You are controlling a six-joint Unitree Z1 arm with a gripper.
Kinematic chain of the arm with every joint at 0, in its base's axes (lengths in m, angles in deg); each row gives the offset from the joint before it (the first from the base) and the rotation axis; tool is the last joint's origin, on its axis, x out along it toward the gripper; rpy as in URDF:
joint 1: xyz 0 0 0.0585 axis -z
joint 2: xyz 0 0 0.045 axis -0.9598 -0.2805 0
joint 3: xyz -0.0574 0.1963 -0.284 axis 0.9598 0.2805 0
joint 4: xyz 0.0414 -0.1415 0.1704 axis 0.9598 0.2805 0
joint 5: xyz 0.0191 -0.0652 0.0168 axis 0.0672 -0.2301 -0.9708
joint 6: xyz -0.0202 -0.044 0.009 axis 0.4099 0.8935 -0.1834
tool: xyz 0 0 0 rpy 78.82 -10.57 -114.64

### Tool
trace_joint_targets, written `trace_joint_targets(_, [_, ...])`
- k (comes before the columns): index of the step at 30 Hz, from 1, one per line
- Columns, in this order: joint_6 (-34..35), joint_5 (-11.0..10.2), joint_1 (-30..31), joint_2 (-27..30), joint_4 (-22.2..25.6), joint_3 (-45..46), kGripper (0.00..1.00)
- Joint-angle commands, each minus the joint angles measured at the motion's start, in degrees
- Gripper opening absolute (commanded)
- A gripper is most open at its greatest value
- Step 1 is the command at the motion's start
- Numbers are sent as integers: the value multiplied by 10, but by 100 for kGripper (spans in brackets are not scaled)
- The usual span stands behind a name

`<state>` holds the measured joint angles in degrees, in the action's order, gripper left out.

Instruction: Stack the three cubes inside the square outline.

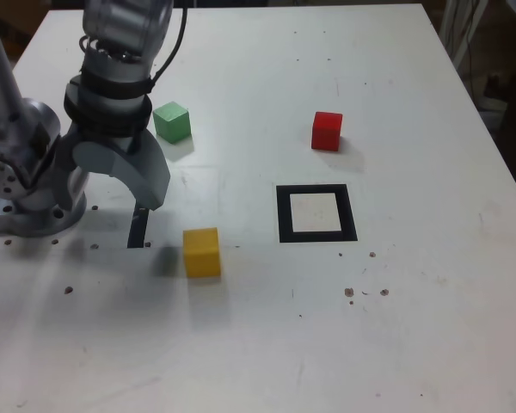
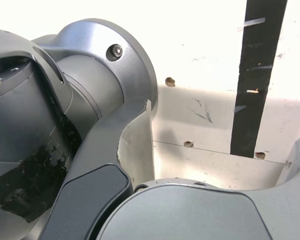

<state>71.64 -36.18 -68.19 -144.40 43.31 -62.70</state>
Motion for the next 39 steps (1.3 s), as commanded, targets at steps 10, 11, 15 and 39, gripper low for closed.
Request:
trace_joint_targets(10, [-12,-25,-3,6,1,-18,96])
trace_joint_targets(11, [-12,-28,-3,8,9,-24,96])
trace_joint_targets(15, [-13,-38,-4,10,40,-64,96])
trace_joint_targets(39, [-167,-140,-120,-200,144,-507,97])
